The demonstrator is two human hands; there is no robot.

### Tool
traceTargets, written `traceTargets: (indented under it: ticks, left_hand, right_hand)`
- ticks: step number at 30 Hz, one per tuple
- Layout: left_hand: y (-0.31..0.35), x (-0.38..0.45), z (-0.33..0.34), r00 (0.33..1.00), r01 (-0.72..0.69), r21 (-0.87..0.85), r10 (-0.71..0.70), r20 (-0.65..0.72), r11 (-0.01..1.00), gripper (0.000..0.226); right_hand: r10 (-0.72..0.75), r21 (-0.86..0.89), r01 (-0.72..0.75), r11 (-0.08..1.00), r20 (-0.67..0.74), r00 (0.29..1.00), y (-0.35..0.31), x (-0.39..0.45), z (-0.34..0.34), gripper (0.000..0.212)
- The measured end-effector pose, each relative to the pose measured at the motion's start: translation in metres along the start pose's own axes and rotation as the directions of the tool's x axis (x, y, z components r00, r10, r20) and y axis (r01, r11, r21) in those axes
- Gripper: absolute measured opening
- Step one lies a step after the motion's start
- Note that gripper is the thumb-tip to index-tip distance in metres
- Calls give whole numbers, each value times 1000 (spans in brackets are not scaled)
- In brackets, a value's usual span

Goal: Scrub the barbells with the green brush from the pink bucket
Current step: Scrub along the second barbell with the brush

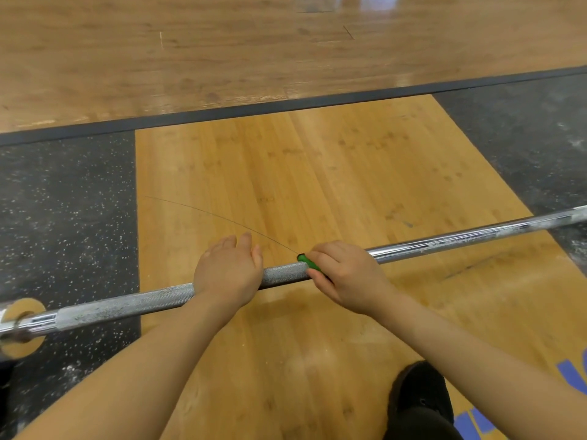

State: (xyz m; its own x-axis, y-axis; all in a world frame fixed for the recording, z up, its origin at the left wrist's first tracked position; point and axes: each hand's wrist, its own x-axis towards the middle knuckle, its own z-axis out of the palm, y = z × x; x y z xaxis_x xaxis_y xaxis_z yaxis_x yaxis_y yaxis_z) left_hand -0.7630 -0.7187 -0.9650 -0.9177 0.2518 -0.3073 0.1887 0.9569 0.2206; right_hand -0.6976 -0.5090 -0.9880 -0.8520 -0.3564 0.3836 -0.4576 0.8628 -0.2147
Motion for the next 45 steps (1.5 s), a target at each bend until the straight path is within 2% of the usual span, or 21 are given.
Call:
traceTargets:
  ticks: [7, 15, 21, 24, 28, 31, 34, 38, 41, 45]
  left_hand:
    - [-1, -1, 1, 999, -36, 34, 35, 17, 999, 53]
    - [0, -5, 0, 993, -58, 37, 53, 108, 998, 53]
    - [-2, -5, 4, 988, -96, 67, 87, 129, 993, 53]
    - [-2, -9, 5, 988, -82, 62, 73, 134, 995, 53]
    - [-2, -16, 8, 989, -82, 50, 75, 130, 995, 53]
    - [-3, -21, 10, 990, -81, 44, 76, 119, 996, 53]
    - [-3, -28, 14, 993, -87, 46, 82, 89, 995, 52]
    - [-2, -38, 16, 994, -74, 40, 70, 80, 996, 53]
    - [1, -51, 17, 996, -64, 57, 60, 65, 996, 52]
    - [2, -64, 23, 998, -63, 37, 62, 29, 997, 52]
  right_hand:
    - [17, -38, -18, 999, -26, 1000, 35, -26, -19, 39]
    - [105, -64, -104, 992, 1, 995, 16, -23, -21, 48]
    - [113, -83, -114, 990, -16, 993, 8, -23, -15, 41]
    - [214, 22, -213, 977, -64, 975, 0, -23, -24, 41]
    - [401, 183, -370, 911, -188, 896, -13, -14, -51, 37]
    - [502, 204, -466, 861, -185, 845, -9, -15, -76, 39]
    - [452, 84, -444, 892, -153, 879, -1, -26, -104, 36]
    - [401, -54, -402, 914, -39, 915, 1, -41, -143, 45]
    - [401, -88, -398, 913, 17, 916, -7, -50, -155, 45]
    - [355, -46, -356, 933, -31, 934, -12, -51, -148, 35]
